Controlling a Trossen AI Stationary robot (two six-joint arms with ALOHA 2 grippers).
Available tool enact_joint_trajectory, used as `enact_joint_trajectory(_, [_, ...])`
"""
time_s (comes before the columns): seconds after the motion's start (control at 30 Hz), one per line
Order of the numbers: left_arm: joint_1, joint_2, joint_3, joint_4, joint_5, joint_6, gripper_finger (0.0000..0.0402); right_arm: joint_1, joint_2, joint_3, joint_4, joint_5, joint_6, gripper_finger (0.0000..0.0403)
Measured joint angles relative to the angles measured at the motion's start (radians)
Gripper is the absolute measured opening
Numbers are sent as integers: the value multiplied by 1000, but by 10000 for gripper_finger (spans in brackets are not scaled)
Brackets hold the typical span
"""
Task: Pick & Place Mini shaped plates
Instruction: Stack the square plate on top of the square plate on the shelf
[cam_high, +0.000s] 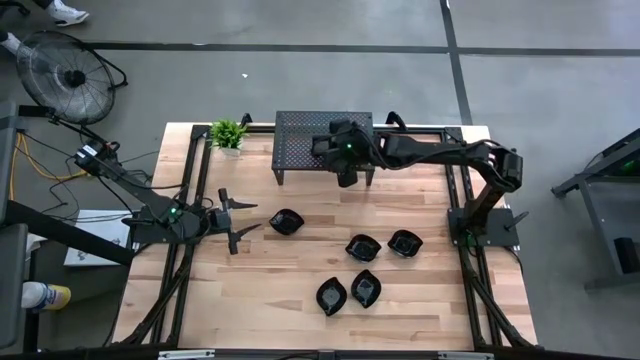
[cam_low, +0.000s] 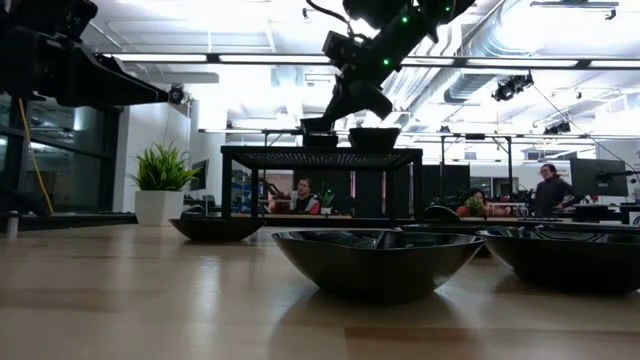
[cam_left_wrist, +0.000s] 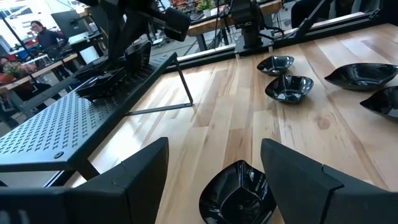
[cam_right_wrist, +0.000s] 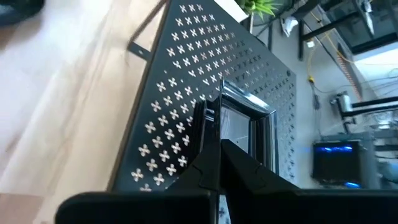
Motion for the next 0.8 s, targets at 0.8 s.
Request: enact_joint_trajectory(0.8, [0,0,0,0,-1,-5,250,-29,0,0,-12,-39,11,31])
